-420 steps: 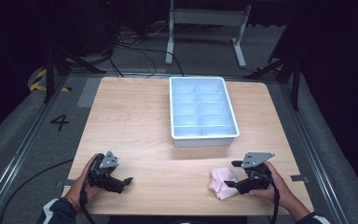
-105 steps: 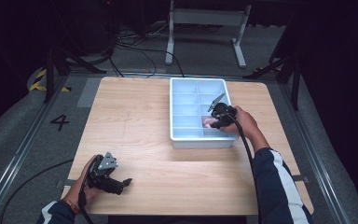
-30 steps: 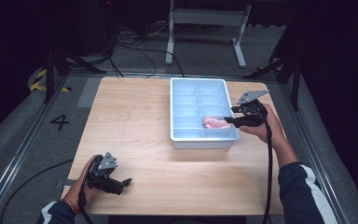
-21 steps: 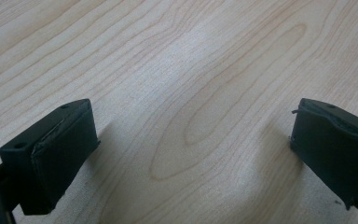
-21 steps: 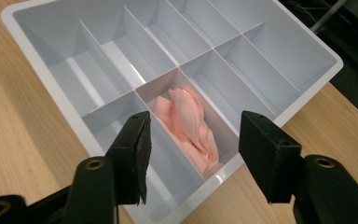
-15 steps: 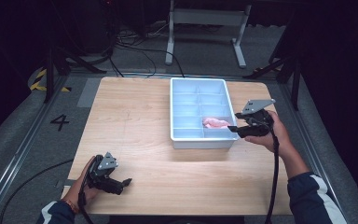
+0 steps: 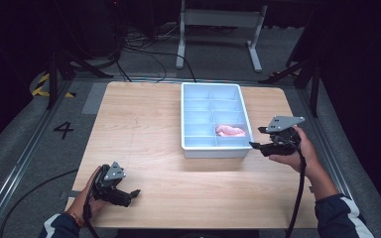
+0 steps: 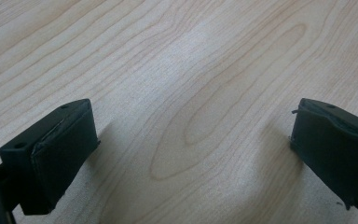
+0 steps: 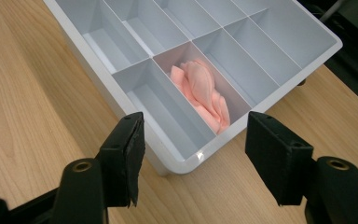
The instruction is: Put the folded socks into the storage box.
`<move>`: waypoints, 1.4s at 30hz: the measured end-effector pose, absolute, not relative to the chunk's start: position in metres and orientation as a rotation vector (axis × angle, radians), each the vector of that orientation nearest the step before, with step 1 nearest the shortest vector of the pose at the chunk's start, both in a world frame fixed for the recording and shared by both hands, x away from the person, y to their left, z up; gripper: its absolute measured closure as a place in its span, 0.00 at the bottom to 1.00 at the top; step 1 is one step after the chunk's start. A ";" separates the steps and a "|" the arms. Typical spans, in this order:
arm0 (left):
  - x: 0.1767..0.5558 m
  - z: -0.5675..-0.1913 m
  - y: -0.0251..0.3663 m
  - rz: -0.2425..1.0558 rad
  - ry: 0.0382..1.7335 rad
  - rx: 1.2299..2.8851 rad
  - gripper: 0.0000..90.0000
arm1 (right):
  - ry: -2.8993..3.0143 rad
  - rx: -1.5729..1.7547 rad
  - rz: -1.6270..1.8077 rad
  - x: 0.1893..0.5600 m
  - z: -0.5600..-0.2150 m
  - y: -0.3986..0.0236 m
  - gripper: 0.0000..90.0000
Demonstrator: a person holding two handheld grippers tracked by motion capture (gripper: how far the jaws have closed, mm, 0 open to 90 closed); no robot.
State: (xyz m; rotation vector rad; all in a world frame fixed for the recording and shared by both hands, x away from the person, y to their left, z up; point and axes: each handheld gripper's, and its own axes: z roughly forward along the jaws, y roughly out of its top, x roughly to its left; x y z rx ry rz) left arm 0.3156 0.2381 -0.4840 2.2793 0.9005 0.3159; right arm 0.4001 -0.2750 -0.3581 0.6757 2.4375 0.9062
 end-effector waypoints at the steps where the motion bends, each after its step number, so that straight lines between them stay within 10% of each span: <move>1: 0.316 -0.484 0.238 0.316 0.900 2.280 0.01 | 2.438 0.672 0.902 0.398 -0.359 -0.276 0.41; 42: 0.315 -0.484 0.238 0.317 0.905 2.277 0.01 | 2.433 0.965 1.026 0.327 -0.464 -0.379 0.34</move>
